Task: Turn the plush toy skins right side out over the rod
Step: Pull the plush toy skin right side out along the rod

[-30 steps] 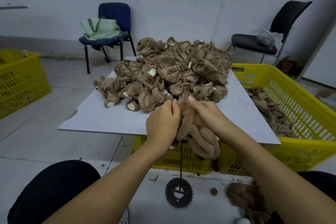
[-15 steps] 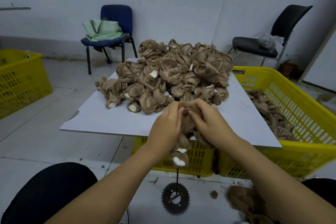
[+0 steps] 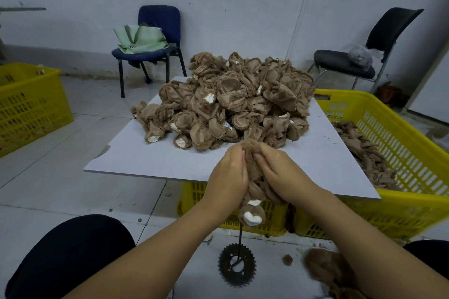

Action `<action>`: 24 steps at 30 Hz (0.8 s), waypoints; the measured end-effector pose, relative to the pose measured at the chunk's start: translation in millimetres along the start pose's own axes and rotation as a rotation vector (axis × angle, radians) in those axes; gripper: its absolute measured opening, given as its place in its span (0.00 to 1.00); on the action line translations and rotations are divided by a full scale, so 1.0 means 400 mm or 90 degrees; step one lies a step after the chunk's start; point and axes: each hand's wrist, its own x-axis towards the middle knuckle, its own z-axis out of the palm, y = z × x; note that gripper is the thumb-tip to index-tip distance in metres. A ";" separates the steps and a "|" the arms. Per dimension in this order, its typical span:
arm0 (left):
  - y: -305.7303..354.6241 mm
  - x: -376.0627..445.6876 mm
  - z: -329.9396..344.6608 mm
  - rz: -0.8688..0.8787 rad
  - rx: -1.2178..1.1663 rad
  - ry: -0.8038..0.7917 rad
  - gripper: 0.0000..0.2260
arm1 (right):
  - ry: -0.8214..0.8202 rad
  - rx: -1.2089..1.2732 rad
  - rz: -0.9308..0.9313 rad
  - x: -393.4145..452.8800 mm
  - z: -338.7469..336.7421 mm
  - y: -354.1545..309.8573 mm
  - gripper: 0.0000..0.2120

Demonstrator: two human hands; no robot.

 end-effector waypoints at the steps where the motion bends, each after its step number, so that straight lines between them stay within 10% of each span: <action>1: 0.004 -0.002 -0.001 0.011 -0.032 0.020 0.11 | 0.008 -0.025 -0.012 -0.002 -0.005 -0.004 0.15; 14: -0.026 -0.019 0.030 -0.107 -0.039 0.006 0.10 | -0.050 0.019 0.019 -0.002 0.034 0.021 0.13; 24: 0.006 0.001 -0.001 0.047 0.061 0.040 0.08 | -0.023 -0.014 -0.016 0.003 0.027 0.027 0.19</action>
